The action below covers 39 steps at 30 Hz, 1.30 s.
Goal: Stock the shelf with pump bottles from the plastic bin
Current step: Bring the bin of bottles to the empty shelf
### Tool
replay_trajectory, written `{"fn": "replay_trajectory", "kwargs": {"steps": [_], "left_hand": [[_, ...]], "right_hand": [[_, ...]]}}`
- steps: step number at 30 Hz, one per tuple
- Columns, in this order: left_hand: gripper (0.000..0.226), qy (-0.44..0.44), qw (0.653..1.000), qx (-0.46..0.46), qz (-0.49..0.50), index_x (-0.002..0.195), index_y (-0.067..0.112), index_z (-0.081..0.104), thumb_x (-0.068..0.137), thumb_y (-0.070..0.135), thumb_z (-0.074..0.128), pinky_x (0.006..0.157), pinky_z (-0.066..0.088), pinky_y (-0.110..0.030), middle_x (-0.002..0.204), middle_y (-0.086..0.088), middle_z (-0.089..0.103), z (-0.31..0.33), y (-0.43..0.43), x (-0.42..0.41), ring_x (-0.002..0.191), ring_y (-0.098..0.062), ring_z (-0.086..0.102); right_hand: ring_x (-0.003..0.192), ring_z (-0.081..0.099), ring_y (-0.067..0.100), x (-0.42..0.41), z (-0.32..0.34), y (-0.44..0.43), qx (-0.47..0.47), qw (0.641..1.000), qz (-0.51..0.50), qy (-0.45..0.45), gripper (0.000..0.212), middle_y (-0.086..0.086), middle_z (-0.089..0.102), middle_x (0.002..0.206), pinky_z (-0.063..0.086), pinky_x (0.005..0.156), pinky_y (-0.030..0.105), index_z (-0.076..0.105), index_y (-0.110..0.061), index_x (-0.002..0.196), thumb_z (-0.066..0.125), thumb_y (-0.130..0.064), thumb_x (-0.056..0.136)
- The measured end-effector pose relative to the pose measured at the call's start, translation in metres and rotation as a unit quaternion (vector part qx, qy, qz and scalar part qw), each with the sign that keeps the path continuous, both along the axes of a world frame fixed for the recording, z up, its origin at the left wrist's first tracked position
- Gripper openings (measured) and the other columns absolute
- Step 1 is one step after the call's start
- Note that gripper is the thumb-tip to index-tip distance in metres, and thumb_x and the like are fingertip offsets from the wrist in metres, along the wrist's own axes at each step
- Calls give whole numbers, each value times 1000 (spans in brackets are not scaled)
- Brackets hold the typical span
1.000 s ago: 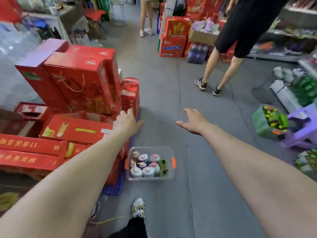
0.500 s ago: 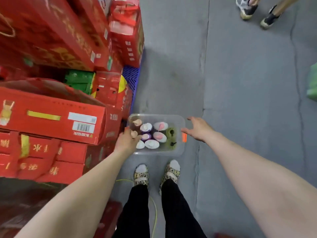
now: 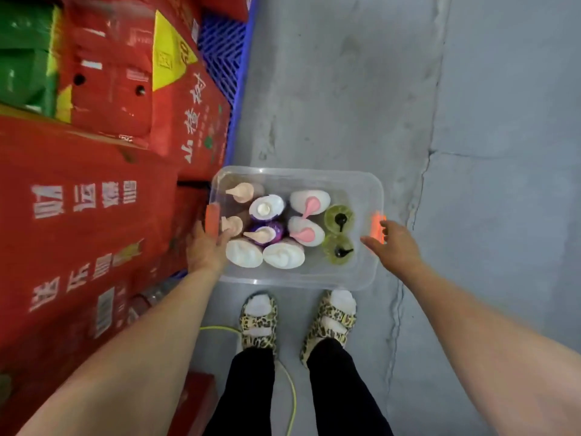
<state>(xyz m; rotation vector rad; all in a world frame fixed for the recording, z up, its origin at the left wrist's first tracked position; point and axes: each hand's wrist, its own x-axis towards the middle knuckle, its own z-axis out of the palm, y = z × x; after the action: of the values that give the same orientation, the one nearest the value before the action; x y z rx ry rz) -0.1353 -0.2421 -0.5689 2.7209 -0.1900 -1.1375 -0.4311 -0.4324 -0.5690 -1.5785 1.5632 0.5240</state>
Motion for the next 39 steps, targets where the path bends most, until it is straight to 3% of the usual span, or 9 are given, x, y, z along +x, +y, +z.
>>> {"fn": "replay_trajectory", "kwargs": {"steps": [7, 12, 18, 23, 26, 30, 35, 37, 39], "left_hand": [[47, -9, 999, -51, 1, 130, 11, 57, 94, 41, 60, 92, 44, -40, 123, -13, 64, -51, 23, 13, 111, -35, 60], [60, 31, 999, -39, 13, 130, 20, 55, 84, 59, 62, 99, 47, -50, 127, -7, 63, -72, 16, 24, 114, -33, 60], [59, 56, 997, -41, 30, 121, 14, 63, 79, 54, 73, 96, 50, -50, 117, -11, 68, -77, 9, 30, 106, -34, 64], [74, 89, 996, -5, 11, 110, 17, 68, 57, 66, 81, 90, 54, -50, 103, -7, 72, -57, 17, 28, 95, -30, 68], [61, 97, 995, 4, 6, 96, 15, 71, 57, 59, 86, 79, 58, -44, 90, -6, 74, -36, 28, 11, 82, -26, 70], [58, 126, 992, 30, -9, 85, 12, 72, 55, 60, 86, 73, 56, -40, 81, -6, 74, 8, 34, -15, 77, -25, 70], [78, 153, 984, 82, -41, 91, 11, 70, 44, 73, 82, 61, 46, -30, 87, -7, 73, 73, 28, -46, 83, -25, 70], [92, 158, 980, 97, -69, 95, 9, 67, 37, 79, 78, 58, 43, -30, 91, -8, 71, 102, 20, -59, 84, -26, 69], [87, 157, 977, 105, -103, 94, 7, 67, 42, 76, 80, 58, 42, -30, 90, -9, 71, 132, 5, -73, 84, -27, 68]], "right_hand": [[96, 60, 21, -11, -41, 14, -16, 985, -163, -57, 60, 3, 61, 112, 45, 81, 34, 43, -17, 137, 71, -39, 89], [90, 61, 19, -15, -48, 14, -10, 980, -183, -74, 48, 5, 64, 105, 42, 64, 22, 51, -15, 128, 71, -37, 90], [93, 60, 21, -15, -55, 9, 28, 979, -192, -63, 47, 2, 60, 102, 50, 81, 35, 53, -14, 114, 73, -47, 86], [88, 56, 21, -19, -45, 5, 50, 977, -204, -44, 46, -2, 55, 91, 48, 78, 37, 53, -13, 103, 73, -51, 84], [86, 56, 21, -33, -24, 7, 46, 980, -195, -22, 45, 0, 55, 90, 49, 82, 40, 54, -11, 101, 73, -49, 85], [73, 50, 18, -62, 21, 13, 57, 977, -203, -10, 40, -2, 52, 79, 42, 65, 32, 53, -13, 92, 73, -47, 86], [73, 56, 25, -116, 85, 31, 59, 968, -240, 36, 36, 0, 56, 70, 39, 62, 31, 56, -15, 79, 74, -45, 85], [78, 60, 28, -139, 115, 41, 52, 964, -253, 58, 33, 3, 61, 75, 40, 65, 31, 60, -15, 82, 73, -45, 86], [83, 62, 29, -160, 147, 51, 50, 958, -272, 79, 33, 6, 67, 85, 40, 68, 30, 66, -13, 92, 71, -45, 87]]}}
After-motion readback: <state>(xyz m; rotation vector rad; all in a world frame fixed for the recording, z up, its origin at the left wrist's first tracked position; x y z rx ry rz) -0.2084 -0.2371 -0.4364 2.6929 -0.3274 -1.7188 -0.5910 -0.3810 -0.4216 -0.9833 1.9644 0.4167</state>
